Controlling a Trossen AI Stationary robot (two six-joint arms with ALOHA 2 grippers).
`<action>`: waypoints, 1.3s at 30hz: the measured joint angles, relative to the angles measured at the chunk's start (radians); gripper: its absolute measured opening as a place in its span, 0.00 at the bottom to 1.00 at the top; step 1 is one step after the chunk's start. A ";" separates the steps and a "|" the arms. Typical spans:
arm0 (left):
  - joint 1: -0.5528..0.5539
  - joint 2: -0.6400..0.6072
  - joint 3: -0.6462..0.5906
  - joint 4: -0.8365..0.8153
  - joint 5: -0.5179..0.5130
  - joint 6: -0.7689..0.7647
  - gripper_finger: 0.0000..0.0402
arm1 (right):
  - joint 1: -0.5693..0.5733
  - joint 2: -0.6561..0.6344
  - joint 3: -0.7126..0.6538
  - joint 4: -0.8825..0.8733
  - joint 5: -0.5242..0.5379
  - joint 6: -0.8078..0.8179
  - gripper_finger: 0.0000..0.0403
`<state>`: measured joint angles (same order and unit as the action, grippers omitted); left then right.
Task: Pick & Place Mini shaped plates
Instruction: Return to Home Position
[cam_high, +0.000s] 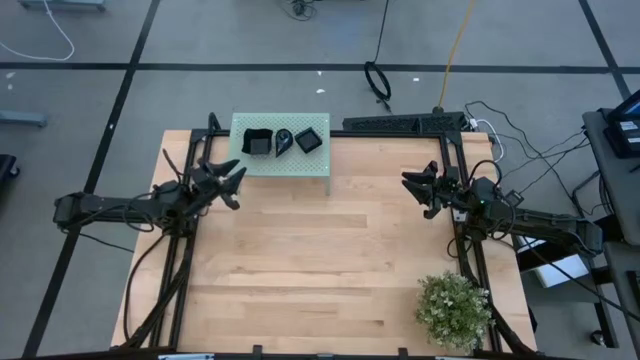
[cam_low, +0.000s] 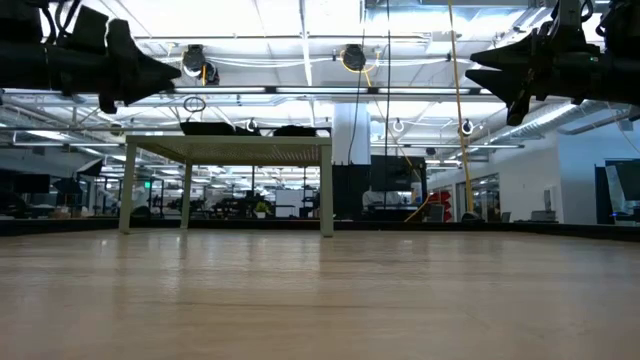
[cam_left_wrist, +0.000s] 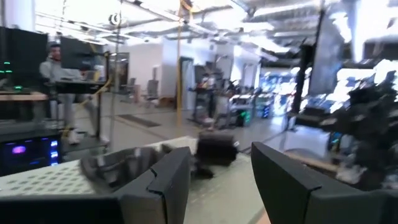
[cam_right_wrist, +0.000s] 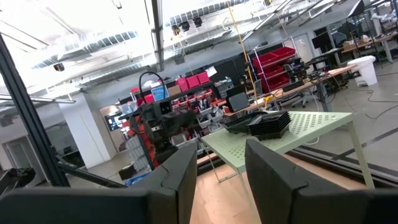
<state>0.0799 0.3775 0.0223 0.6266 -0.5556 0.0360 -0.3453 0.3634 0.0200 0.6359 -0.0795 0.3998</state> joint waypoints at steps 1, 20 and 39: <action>0.000 0.000 0.000 -0.011 -0.014 0.008 0.43 | 0.000 0.000 0.000 0.000 0.000 0.000 0.31; 0.000 0.001 0.000 -0.057 -0.056 0.031 0.43 | 0.000 -0.088 0.000 0.002 0.000 0.000 0.31; 0.000 0.001 0.000 -0.056 -0.052 0.031 0.43 | 0.000 -0.130 0.000 -0.001 0.000 0.000 0.31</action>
<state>0.0799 0.3782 0.0225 0.5705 -0.6075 0.0669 -0.3454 0.2337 0.0196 0.6353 -0.0794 0.3996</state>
